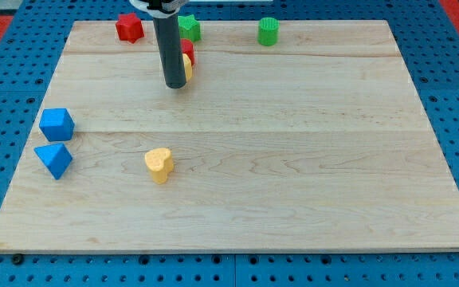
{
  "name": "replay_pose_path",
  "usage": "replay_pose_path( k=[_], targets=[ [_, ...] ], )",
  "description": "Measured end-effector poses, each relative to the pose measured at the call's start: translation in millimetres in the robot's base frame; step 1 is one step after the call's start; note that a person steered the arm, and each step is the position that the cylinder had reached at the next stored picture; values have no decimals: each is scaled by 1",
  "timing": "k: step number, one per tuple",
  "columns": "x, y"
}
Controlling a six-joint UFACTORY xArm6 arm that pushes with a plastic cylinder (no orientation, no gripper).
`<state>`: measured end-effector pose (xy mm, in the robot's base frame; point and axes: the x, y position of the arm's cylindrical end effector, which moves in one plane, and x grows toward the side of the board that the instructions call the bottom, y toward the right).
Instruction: Place your arm to the right of the blue cube
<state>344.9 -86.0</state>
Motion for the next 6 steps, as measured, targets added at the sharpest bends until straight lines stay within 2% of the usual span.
replay_pose_path(
  k=[1,3,6],
  targets=[
    [-2,4],
    [66,-28],
    [121,-122]
  ],
)
